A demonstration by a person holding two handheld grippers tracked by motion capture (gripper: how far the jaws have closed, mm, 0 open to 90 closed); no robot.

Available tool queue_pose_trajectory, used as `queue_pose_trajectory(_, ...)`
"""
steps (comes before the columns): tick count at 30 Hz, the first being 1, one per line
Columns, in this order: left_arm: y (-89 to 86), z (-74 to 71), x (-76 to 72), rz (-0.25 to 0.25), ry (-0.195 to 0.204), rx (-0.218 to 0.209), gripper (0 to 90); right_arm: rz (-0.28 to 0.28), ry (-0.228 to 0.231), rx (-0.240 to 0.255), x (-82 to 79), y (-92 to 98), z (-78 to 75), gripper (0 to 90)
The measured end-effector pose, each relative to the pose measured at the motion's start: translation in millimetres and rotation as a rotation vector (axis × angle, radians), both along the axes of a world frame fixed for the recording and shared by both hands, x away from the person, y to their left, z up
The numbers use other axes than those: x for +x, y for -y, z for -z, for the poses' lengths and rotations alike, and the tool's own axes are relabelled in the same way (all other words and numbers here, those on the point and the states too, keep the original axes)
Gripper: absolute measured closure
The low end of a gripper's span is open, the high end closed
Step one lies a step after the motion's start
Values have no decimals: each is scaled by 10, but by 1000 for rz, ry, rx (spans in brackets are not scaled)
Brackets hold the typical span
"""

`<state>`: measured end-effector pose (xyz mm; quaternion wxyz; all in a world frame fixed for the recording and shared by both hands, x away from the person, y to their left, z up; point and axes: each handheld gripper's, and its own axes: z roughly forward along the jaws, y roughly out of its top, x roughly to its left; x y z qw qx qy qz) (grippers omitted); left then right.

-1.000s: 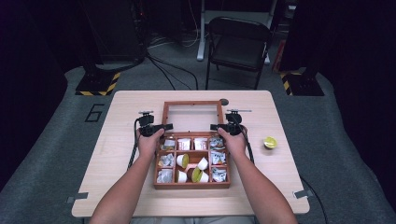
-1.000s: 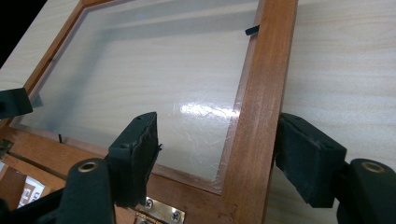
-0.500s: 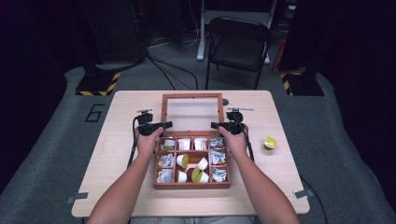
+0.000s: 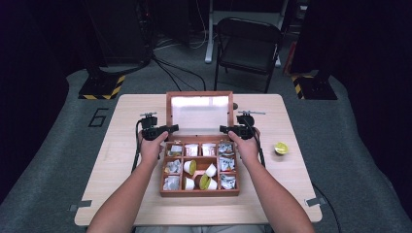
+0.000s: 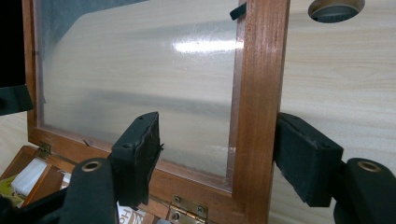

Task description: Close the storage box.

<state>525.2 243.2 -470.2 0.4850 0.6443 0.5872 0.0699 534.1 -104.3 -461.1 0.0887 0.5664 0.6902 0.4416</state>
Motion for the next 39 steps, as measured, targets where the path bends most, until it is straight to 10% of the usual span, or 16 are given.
queue_pose_trajectory(22,-61,-141,-145,73,61,3,399,-59,97,-57,-185,9,-137,340)
queue_pose_trajectory(39,-52,-295,-242,95,118,2,399,-55,133,-1,-247,39,-291,363)
